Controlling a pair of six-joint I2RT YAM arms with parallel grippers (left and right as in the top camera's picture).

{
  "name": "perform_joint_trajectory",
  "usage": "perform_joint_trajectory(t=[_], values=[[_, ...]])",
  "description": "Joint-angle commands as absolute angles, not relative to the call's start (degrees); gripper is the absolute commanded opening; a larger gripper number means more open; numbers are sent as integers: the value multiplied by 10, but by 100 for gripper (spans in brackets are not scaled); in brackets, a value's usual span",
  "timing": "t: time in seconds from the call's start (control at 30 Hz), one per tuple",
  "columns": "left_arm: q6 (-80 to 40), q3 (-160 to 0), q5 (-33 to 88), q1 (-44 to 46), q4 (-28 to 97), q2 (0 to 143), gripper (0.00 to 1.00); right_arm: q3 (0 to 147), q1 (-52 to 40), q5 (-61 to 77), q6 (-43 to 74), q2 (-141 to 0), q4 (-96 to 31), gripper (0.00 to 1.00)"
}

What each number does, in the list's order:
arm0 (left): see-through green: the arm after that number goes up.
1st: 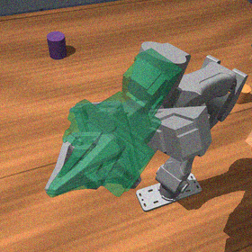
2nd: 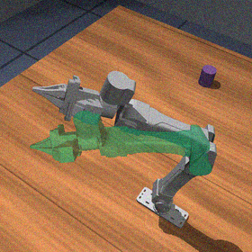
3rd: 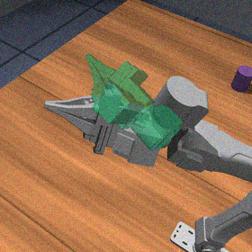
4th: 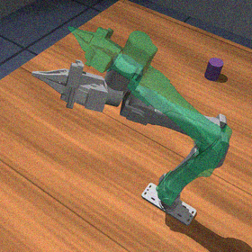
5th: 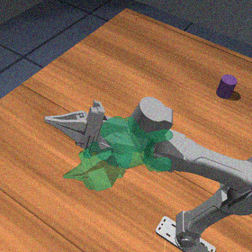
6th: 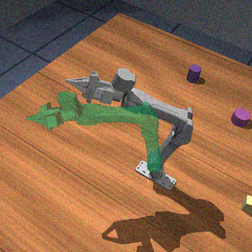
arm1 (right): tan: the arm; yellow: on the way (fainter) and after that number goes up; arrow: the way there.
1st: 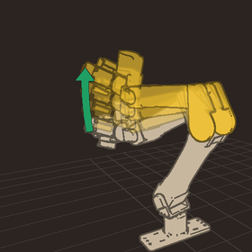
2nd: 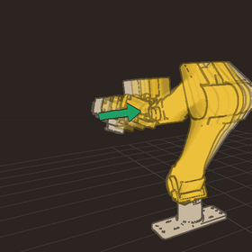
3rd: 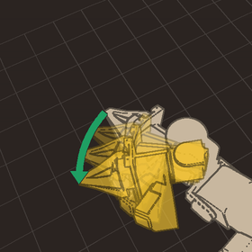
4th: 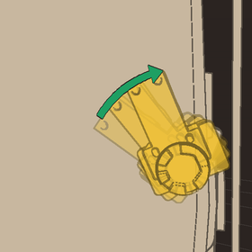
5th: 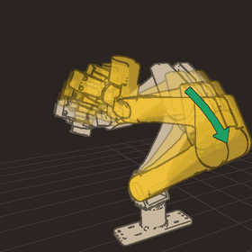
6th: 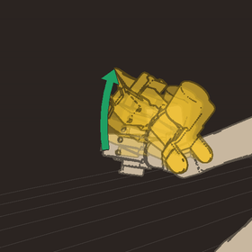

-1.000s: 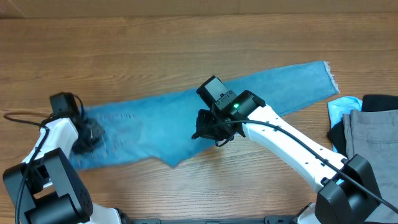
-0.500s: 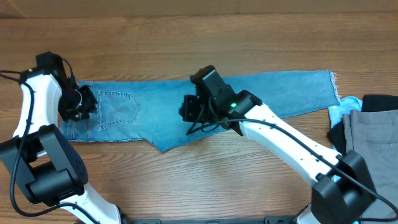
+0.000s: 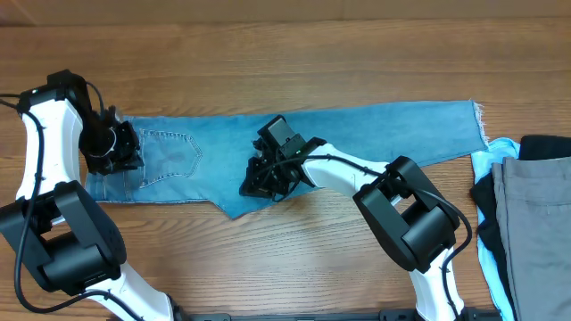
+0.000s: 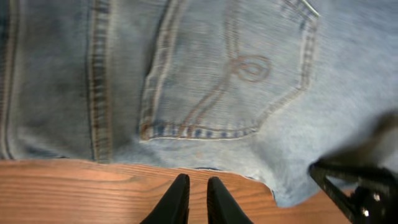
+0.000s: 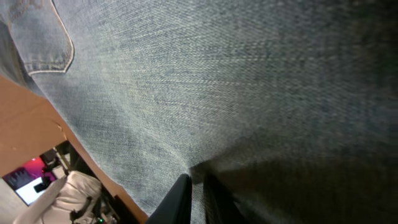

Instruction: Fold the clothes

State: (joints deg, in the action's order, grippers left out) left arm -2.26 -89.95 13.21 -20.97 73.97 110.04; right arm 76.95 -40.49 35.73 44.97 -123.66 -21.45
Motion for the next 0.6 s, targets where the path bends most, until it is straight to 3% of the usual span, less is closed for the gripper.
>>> perform_joint_trajectory(t=[0.0, 0.13, 0.2, 0.27, 0.33, 0.4, 0.53, 0.57], values=[[30, -870, 144, -194, 724, 1054, 16, 770, -407, 346, 457, -1254, -231, 12], [10, -799, 102, -180, 661, 933, 17, 770, -407, 346, 458, -1254, -238, 12], [-39, -764, 36, -177, 636, 861, 27, 770, -407, 346, 466, -1254, -247, 12], [-73, -718, -6, -181, 610, 802, 47, 770, -407, 346, 465, -1254, -258, 12], [-122, -667, -33, -195, 584, 797, 55, 770, -407, 345, 465, -1254, -263, 12], [-149, -632, -32, -211, 551, 819, 47, 770, -407, 346, 465, -1254, -263, 12], [-168, -606, -30, -244, 480, 904, 13, 770, -407, 345, 465, -1254, -272, 12], [-168, -606, -30, -249, 473, 921, 11, 770, -407, 346, 465, -1254, -274, 12]])
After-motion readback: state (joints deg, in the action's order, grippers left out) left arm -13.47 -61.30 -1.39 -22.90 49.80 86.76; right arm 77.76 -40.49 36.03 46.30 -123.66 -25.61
